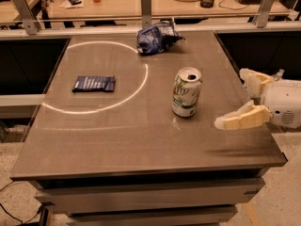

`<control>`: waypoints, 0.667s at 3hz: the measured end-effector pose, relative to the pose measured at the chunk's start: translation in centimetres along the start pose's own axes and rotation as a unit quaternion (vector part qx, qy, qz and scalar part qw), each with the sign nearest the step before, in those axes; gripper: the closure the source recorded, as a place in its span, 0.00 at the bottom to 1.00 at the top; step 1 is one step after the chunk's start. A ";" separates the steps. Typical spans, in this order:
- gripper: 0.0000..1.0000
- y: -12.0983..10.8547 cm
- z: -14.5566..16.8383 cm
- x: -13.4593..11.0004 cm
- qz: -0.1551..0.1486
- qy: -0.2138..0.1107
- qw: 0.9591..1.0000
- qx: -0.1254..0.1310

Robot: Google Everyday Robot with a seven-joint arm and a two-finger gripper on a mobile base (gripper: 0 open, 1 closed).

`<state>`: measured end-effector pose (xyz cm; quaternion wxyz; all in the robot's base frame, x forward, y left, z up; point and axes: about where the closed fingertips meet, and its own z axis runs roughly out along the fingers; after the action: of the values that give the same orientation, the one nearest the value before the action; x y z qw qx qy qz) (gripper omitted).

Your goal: Knock 7up can over

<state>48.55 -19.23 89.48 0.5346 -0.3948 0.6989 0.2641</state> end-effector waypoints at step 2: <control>0.00 0.3 4.5 -0.5 0.002 -0.034 0.999 -0.032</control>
Offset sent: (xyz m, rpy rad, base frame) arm 0.0387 0.0586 -0.0151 0.1193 -0.0238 0.0962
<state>50.82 -15.34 88.68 0.5445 -0.4008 0.6727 0.3006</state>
